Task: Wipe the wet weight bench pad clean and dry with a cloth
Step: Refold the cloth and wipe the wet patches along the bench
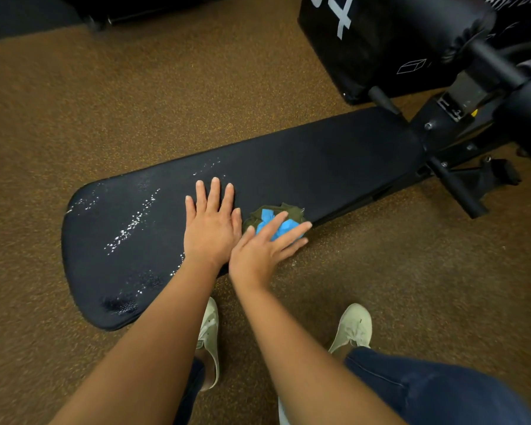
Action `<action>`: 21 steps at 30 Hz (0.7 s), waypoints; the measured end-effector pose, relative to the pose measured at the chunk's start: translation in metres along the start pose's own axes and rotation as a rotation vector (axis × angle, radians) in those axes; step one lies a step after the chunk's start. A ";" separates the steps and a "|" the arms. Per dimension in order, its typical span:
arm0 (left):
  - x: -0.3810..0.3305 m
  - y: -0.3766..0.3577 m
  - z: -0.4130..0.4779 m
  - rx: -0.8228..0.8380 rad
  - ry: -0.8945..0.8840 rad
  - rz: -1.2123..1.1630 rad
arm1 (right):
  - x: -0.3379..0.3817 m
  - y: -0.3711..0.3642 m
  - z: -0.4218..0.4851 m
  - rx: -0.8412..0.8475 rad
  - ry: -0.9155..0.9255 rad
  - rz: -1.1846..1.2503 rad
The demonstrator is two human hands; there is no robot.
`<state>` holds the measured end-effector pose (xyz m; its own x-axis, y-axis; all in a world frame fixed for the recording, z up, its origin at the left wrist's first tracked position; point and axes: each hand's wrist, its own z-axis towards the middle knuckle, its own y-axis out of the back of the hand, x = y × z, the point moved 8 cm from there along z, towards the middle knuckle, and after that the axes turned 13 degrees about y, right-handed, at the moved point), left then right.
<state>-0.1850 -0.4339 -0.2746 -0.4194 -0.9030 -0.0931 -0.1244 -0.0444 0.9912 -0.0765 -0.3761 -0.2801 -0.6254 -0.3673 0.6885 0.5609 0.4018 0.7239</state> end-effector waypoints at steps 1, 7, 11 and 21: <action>0.000 0.000 0.000 0.002 -0.004 0.004 | 0.000 -0.003 -0.004 0.005 -0.018 0.046; 0.000 0.002 -0.001 -0.009 -0.019 -0.032 | -0.008 0.009 0.016 -0.018 -0.073 0.095; 0.001 0.003 -0.001 -0.003 -0.026 -0.044 | -0.021 0.022 0.041 -0.069 -0.114 0.062; 0.001 0.002 -0.002 0.023 -0.030 -0.044 | -0.032 0.034 0.060 0.005 0.014 -0.219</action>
<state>-0.1836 -0.4356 -0.2721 -0.4395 -0.8873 -0.1401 -0.1638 -0.0742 0.9837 -0.0702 -0.3007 -0.2803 -0.7247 -0.4577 0.5151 0.4092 0.3155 0.8562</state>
